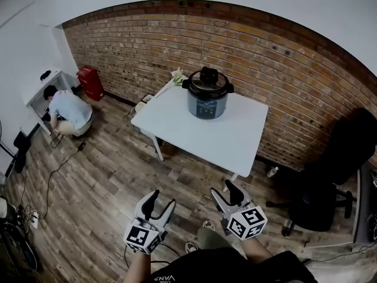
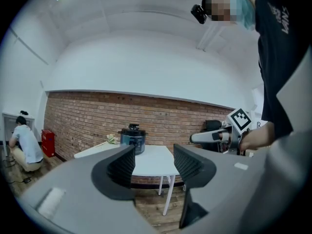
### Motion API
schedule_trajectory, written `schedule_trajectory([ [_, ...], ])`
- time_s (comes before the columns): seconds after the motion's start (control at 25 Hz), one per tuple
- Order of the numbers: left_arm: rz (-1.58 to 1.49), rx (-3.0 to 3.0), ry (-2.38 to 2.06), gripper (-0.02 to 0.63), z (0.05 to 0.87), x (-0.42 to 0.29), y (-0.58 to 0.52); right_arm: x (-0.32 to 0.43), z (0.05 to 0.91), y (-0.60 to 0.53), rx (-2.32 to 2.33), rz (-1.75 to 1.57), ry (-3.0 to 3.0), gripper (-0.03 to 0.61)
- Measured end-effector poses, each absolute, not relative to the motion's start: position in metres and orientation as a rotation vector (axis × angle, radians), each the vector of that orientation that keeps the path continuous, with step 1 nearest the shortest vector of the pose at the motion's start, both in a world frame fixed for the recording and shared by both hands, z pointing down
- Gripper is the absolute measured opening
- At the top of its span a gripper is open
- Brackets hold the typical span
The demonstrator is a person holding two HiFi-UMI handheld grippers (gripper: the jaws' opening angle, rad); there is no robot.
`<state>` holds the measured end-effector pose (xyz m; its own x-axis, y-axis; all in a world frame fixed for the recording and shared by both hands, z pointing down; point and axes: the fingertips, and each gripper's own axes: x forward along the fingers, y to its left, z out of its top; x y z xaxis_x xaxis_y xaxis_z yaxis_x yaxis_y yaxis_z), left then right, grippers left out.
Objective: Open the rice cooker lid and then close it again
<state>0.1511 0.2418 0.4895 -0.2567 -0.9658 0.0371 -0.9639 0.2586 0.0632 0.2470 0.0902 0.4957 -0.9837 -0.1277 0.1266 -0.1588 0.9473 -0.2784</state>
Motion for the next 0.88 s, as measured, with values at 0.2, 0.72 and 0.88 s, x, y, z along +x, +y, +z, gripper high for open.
schedule_trajectory([
  [0.2,-0.055,1.843,-2.441,0.222,0.497,0.118,0.23,0.211,0.501,0.074,0.213,0.452,-2.988,0.252],
  [0.72,0.003,1.842,-2.487,0.222,0.483,0.003,0.146,0.096,0.507,-0.008,0.147,0.459,-2.992,0.252],
  [0.88,0.005,1.82,-2.517,0.221,0.481,-0.032,0.12,0.06,0.504,-0.032,0.107,0.445,-2.997,0.252],
])
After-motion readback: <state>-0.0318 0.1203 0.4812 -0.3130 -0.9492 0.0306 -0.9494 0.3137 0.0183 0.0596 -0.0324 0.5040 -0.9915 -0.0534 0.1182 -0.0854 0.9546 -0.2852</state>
